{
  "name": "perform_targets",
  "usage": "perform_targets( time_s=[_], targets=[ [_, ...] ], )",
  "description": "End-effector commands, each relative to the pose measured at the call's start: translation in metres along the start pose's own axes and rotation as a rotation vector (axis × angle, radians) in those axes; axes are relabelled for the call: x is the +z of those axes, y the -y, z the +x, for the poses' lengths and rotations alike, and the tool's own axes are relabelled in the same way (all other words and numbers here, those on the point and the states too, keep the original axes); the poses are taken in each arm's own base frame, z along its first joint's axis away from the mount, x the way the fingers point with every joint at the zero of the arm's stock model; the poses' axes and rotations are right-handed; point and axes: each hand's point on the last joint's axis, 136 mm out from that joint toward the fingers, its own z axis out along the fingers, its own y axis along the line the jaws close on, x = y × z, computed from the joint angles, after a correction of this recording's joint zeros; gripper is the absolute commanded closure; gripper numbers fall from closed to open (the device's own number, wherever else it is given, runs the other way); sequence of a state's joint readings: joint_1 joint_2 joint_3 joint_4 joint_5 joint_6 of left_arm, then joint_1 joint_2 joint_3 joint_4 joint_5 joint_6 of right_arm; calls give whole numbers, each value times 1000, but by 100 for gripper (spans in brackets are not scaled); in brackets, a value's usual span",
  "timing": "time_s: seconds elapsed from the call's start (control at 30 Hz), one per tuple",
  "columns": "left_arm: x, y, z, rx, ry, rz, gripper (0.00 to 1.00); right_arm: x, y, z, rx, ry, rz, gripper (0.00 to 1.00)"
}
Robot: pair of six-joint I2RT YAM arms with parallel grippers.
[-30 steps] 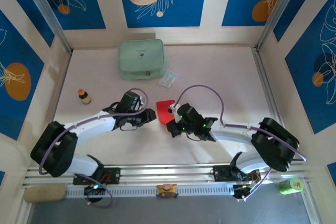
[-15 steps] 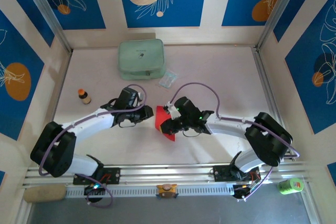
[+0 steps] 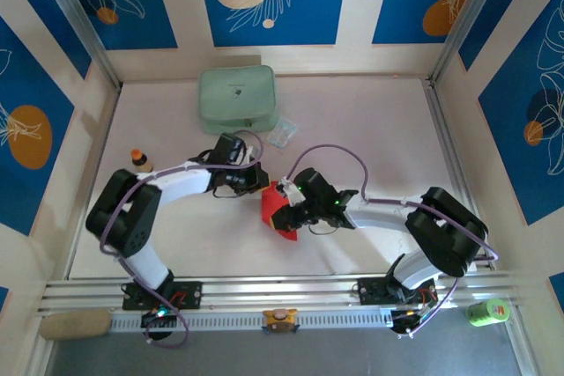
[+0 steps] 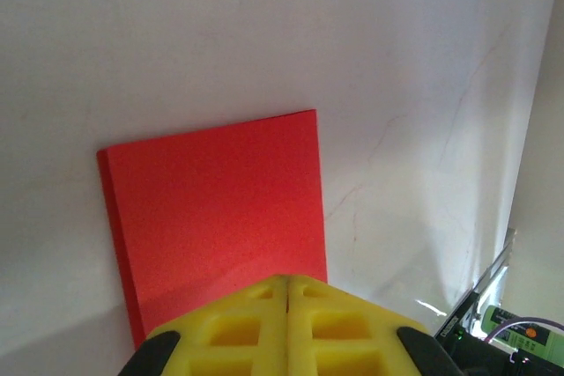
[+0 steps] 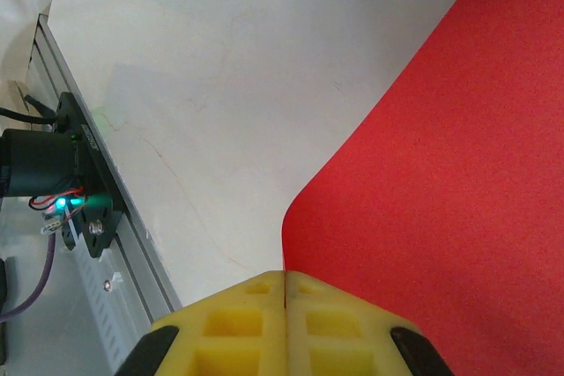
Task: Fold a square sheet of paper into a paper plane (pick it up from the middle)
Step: Third fold the triangle at the center of the table.
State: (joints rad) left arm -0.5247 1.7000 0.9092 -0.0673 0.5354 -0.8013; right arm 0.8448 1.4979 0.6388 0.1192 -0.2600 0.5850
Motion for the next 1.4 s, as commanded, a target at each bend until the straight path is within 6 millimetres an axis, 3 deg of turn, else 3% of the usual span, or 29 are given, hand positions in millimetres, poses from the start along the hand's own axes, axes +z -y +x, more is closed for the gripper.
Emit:
perform_targets(
  time_s=[0.0,0.33,0.57,0.83,1.07,1.37],
  targets=[
    [11,13,-3,35,-50,71,93,3,0,5,3,-12,-20,100],
    [38,-18,8,33,-151,-22,93,5,1,4,5,-21,-17,100],
    [44,-40,21,21,-189,-91,93,5,14,1,20,-19,55,100],
    [43,-38,19,27,-184,-100,93,-7,38,-10,36,47,183,100],
    [43,-35,18,30,-184,-99,93,-13,59,-9,64,60,290,100],
    [43,-35,19,28,-184,-102,93,-13,66,-10,77,68,323,100]
  ],
)
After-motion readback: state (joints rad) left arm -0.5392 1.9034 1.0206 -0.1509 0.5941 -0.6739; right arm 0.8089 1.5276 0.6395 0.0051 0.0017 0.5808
